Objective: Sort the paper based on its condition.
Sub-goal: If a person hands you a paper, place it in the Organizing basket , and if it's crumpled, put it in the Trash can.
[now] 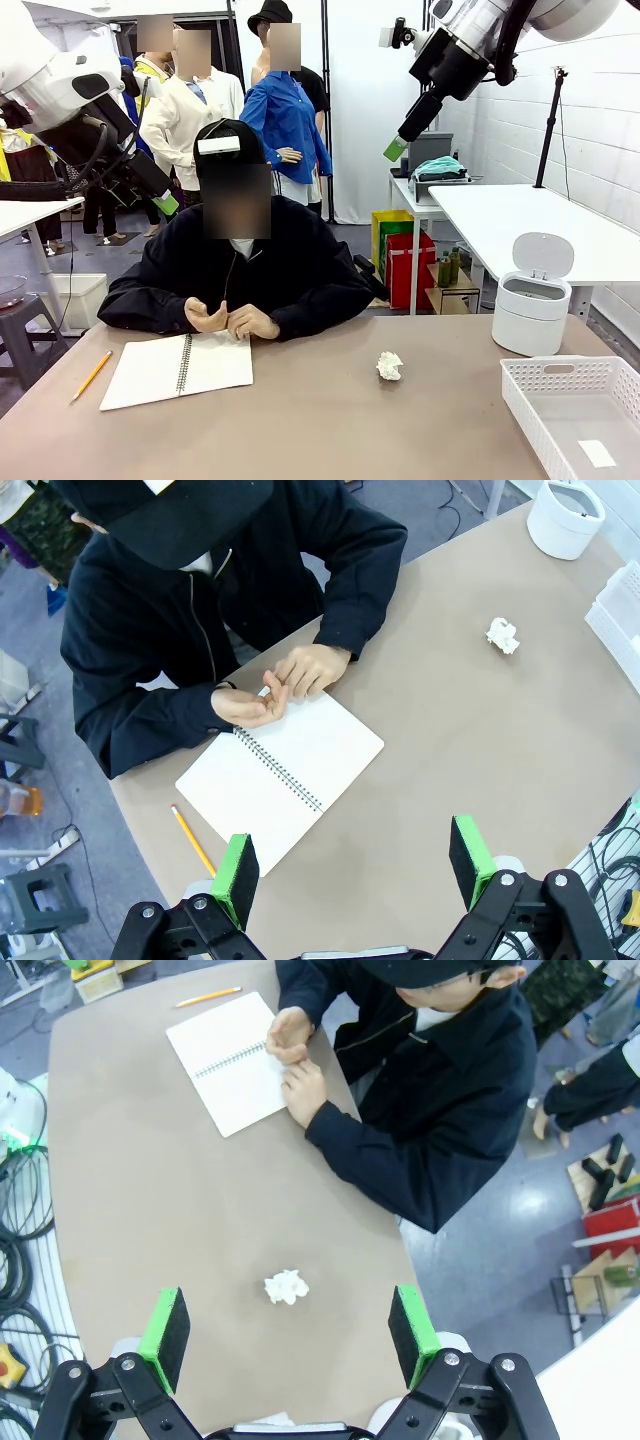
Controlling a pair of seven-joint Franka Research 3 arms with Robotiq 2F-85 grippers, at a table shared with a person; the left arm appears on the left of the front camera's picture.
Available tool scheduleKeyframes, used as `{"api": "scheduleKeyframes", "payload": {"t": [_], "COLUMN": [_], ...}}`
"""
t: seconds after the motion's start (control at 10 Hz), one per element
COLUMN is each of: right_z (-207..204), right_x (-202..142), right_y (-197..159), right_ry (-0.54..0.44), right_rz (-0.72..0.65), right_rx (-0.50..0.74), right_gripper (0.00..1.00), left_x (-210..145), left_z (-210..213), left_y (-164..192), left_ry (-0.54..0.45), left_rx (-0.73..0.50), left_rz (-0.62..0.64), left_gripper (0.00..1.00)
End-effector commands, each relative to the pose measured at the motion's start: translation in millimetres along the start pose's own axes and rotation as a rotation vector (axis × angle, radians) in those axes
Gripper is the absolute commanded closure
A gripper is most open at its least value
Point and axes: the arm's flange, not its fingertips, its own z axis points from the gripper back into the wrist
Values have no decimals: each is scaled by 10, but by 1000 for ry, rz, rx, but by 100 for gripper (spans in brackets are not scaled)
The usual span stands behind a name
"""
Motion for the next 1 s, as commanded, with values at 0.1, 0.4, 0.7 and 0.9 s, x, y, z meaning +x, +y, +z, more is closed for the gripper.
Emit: {"api": "scheduleKeyframes", "payload": {"t": [0.1, 0.4, 0.7, 0.9], "right_z": [-424, -939, -1426, -1820], "right_x": [-289, -653, -861, -1060], "right_y": [-192, -184, -19, 71], "right_ry": [165, 392, 549, 631], "right_rz": [-158, -278, -381, -399], "right_rx": [45, 41, 51, -60], "right_gripper": [0, 0, 0, 0], "left_x": [-5, -5, -5, -5], "left_z": [10, 10, 10, 10], "left_y": [11, 11, 11, 11], "left_ry": [0, 0, 0, 0], "left_rx": [9, 9, 9, 9], "left_rz": [-4, -4, -4, -4], "left_gripper": [0, 0, 0, 0]}}
